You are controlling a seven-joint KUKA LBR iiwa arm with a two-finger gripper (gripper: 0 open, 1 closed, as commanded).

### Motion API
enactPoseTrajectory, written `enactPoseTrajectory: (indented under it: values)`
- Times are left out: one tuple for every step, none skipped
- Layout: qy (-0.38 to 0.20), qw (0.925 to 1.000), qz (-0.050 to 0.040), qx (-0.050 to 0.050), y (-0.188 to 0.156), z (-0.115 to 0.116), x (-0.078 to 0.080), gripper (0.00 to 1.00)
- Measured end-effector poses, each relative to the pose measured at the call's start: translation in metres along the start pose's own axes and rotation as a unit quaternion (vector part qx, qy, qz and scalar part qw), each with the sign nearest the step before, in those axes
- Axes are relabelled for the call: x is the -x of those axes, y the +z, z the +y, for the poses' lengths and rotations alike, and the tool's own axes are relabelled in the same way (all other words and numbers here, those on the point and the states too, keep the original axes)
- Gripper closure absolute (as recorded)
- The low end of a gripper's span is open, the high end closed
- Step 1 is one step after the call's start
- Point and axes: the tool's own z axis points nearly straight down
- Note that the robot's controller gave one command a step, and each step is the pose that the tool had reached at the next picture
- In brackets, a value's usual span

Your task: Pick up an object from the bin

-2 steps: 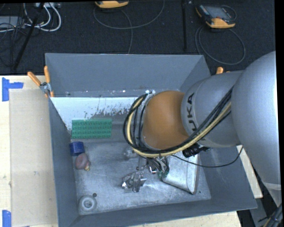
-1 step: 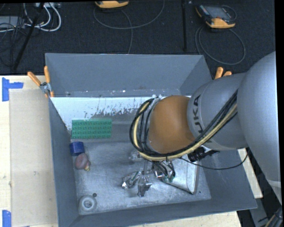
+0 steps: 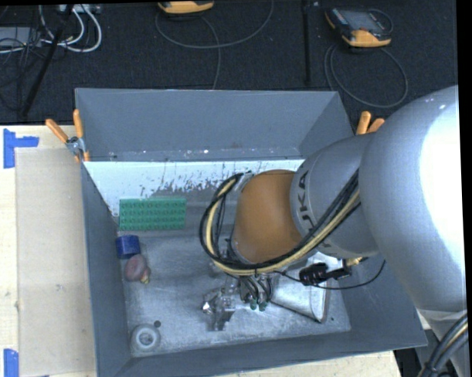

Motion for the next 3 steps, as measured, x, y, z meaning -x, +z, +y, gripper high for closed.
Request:
enactPoseTrajectory:
  values:
    - [0.000,1.0000,0.0009,0.000,-0.001,0.000,0.001,0.00]
    - [0.000,1.0000,-0.0036,0.001,-0.003,0.001,0.003,1.00]
    - [-0.001,1.0000,0.0000,0.000,-0.048,0.001,0.005,1.00]
